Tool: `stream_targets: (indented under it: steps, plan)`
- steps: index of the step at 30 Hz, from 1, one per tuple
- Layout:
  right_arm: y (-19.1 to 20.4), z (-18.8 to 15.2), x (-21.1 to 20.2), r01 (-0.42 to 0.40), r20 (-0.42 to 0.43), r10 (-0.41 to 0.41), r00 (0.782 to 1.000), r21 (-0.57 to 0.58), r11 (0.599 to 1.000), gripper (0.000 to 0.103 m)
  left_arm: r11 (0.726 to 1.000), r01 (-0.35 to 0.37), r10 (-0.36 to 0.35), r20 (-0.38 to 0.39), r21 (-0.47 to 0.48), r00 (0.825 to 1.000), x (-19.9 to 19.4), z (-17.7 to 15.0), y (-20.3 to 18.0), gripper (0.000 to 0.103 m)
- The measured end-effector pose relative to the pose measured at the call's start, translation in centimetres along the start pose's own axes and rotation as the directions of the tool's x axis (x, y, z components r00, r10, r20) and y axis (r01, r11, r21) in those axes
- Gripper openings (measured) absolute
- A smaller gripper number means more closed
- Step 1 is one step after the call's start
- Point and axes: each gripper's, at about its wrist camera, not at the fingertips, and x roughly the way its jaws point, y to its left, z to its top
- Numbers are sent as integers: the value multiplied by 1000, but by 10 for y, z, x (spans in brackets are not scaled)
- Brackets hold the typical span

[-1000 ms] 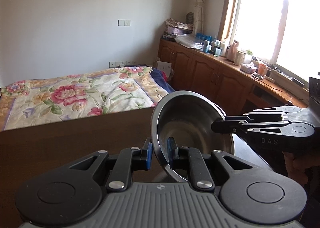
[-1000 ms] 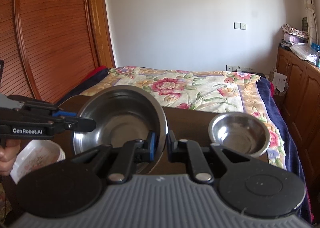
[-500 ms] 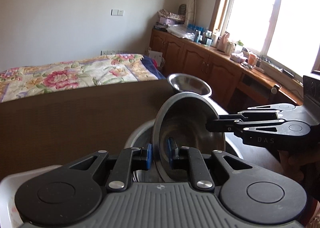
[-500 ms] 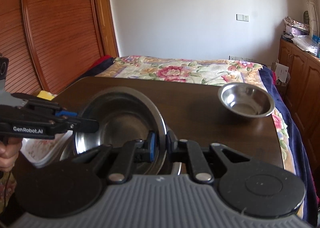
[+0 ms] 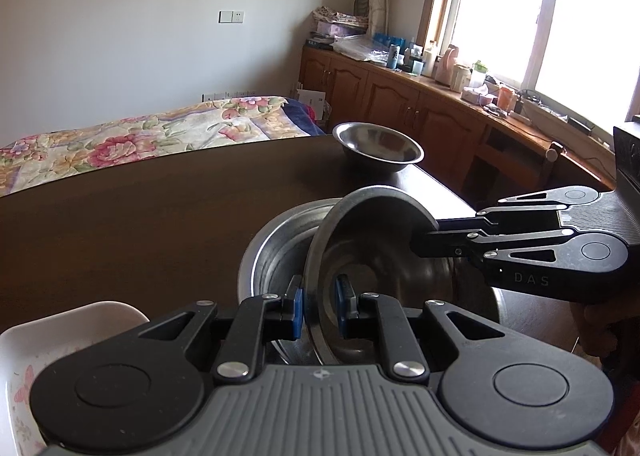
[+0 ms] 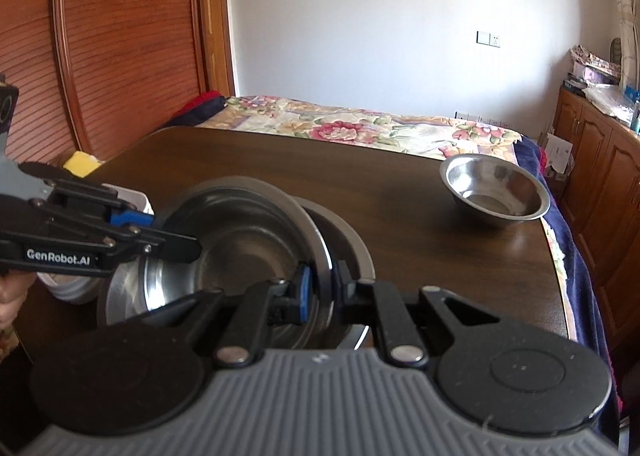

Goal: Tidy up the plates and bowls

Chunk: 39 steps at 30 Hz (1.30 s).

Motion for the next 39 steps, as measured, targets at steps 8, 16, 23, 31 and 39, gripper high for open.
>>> stream_targets:
  steps: [8,16,23,31,39]
  plan:
    - [4,-1,-1,6,7,-6,1000,-21,1000,14,1000,-18,18,-2,14,1000,2,-2,0,16]
    - [2,-4,2,-6,-3,6,1000,-8,1000,15,1000,-16,16,-18,6,1000,6,-6,-2,18]
    - [3,-5,2,-12,-1,12,1000,-3,1000,15,1000,-16,17,-17,8,1000,7,-6,-2,19]
    - [-1,1,-5,-14,49,13,999,20,1000,17,1000,-15,15,5,-6,1000,0,-3,1,29]
    - [-7,5,-13,-8,100,5,995,33,999,17,999,-43,43,26,15,999,-2,5,0,30]
